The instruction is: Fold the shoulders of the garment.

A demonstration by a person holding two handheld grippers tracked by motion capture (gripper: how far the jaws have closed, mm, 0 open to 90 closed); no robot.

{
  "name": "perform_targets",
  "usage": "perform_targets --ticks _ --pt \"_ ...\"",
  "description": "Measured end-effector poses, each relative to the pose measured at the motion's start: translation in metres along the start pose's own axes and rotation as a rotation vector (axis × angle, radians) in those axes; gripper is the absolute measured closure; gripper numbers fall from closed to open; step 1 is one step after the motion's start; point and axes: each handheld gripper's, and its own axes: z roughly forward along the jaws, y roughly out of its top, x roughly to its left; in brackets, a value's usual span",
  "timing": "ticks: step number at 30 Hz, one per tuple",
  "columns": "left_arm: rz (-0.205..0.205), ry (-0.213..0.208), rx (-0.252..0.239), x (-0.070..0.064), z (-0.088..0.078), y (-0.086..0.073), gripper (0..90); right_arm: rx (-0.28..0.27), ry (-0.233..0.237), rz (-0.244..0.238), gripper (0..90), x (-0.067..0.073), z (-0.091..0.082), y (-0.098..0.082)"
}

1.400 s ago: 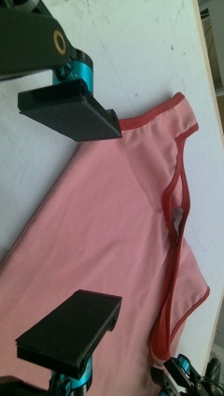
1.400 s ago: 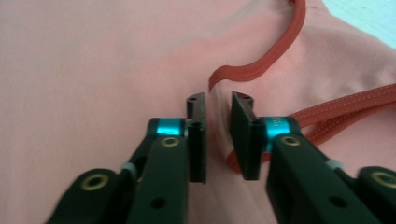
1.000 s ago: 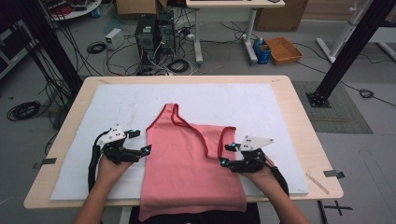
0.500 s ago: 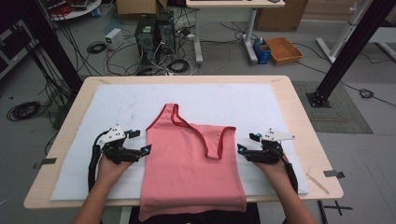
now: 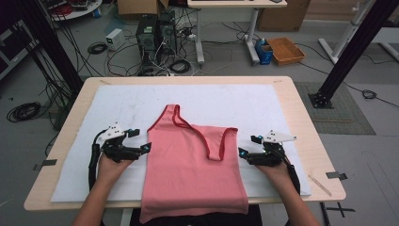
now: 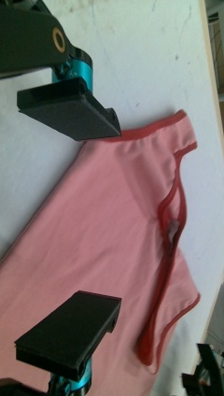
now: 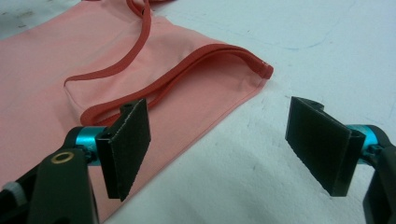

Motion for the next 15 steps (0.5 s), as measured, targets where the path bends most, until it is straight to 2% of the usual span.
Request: perform_targets --ticks 2,4,7,11,15 --pt "-0.015 0.002 -0.015 0.003 0.001 0.010 16.2 0.003 0.005 0.011 21.8 -0.001 0.000 0.000" --pt "-0.006 0.010 -0.011 0.006 0.007 0.020 16.2 0.003 0.010 0.016 21.7 -0.003 0.000 0.000" --pt "-0.019 0.005 0.018 0.012 0.022 0.033 16.2 0.005 0.017 0.028 21.7 -0.003 0.001 0.000" --pt "-0.030 -0.002 0.083 0.021 0.046 0.048 16.2 0.012 0.021 0.033 21.7 -0.004 0.001 0.001" --pt "-0.057 0.001 0.104 0.033 0.067 0.056 16.3 0.011 0.020 0.041 21.7 -0.005 0.001 0.001"
